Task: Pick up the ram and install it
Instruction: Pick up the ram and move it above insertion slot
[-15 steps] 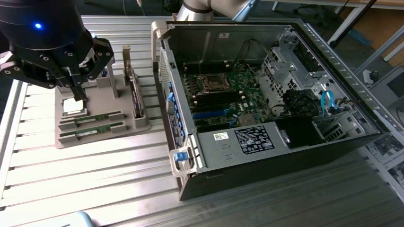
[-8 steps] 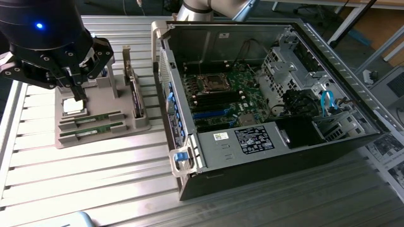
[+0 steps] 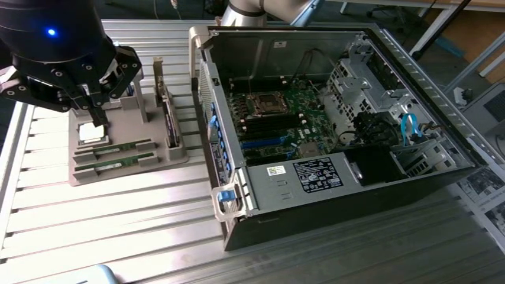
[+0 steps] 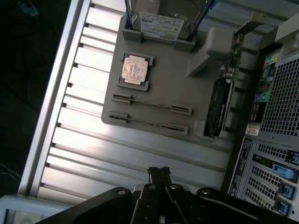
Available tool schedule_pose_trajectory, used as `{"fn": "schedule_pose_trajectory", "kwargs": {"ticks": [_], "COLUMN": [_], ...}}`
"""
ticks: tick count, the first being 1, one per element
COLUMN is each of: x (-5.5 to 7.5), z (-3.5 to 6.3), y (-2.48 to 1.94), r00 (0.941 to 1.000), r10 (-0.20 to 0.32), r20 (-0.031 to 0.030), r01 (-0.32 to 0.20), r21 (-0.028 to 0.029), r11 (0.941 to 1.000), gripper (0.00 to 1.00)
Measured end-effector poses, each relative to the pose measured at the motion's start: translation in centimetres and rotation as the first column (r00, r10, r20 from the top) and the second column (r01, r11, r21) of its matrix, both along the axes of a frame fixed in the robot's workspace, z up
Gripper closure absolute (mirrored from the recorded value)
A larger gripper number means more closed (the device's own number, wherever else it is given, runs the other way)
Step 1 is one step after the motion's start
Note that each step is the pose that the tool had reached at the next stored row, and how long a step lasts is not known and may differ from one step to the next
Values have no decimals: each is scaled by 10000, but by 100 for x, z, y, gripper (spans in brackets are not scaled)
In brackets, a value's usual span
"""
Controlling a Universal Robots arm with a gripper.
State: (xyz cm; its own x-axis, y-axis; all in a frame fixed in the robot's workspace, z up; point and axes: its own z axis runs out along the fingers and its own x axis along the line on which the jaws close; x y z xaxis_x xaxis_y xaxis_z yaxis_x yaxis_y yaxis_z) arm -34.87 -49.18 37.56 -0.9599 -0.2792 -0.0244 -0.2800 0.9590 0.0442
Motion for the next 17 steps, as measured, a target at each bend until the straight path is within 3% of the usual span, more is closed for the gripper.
{"fn": "schedule_pose_trajectory", "kwargs": {"ticks": [17], "x": [0], "z": [-5], "y": [0], "r00": [9947], "r10": [1025], "r20": [1], "r01": [-1025], "r21": [1], "r11": [9947], "gripper": [89]}}
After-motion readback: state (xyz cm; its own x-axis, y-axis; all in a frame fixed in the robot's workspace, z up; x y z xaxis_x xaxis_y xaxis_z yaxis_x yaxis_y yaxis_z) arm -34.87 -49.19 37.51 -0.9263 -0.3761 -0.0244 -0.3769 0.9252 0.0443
